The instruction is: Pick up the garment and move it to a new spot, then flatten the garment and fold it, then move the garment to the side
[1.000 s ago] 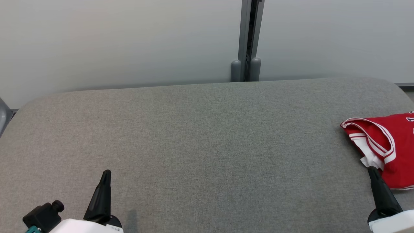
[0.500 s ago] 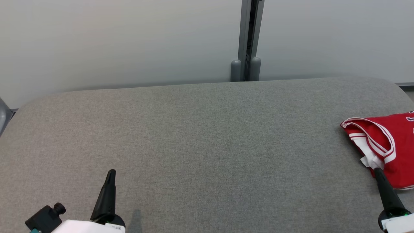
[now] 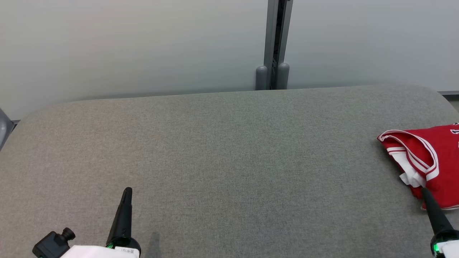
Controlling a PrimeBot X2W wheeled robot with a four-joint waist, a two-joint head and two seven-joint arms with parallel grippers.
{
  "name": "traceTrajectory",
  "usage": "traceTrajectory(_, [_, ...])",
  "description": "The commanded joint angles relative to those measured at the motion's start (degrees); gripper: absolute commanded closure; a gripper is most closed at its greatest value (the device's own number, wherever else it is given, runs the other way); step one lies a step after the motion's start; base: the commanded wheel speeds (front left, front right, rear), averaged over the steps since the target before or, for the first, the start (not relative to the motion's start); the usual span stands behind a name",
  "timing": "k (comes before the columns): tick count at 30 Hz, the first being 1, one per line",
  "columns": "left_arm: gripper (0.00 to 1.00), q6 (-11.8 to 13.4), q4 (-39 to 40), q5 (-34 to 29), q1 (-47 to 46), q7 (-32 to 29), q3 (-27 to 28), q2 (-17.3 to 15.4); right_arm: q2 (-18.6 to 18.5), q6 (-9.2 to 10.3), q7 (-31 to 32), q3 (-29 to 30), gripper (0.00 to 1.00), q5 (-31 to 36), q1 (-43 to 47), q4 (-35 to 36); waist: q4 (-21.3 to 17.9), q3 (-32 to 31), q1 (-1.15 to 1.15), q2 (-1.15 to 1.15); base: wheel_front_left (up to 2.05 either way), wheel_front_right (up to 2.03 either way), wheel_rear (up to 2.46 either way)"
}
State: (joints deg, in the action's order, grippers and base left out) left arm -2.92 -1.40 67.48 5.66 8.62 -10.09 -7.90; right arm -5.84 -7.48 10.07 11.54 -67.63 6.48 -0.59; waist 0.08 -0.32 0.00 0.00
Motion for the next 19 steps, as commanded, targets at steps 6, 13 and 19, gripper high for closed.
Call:
traceTrajectory(6, [1.00,-0.85,0.71,3.65,0.23,0.31,0.08,0.51,-0.70,-0.02,1.28,1.21,1.00,-4.74,0.05,-0.02,-0.01,0.04,0.00,0.00,0.00,0.00,0.00])
traceTrajectory(13, [1.00,-1.49,0.76,6.83,0.42,0.33,-0.04,1.20,-0.72,-0.02,2.34,2.15,1.00,-8.74,0.05,-0.51,-0.02,0.08,0.00,0.00,0.00,0.00,0.00])
traceTrajectory(19, [1.00,-1.96,0.77,9.51,0.48,0.36,-0.14,1.83,-0.71,-0.02,3.25,2.80,1.00,-11.99,0.04,-0.85,-0.03,0.11,0.00,0.00,0.00,0.00,0.00])
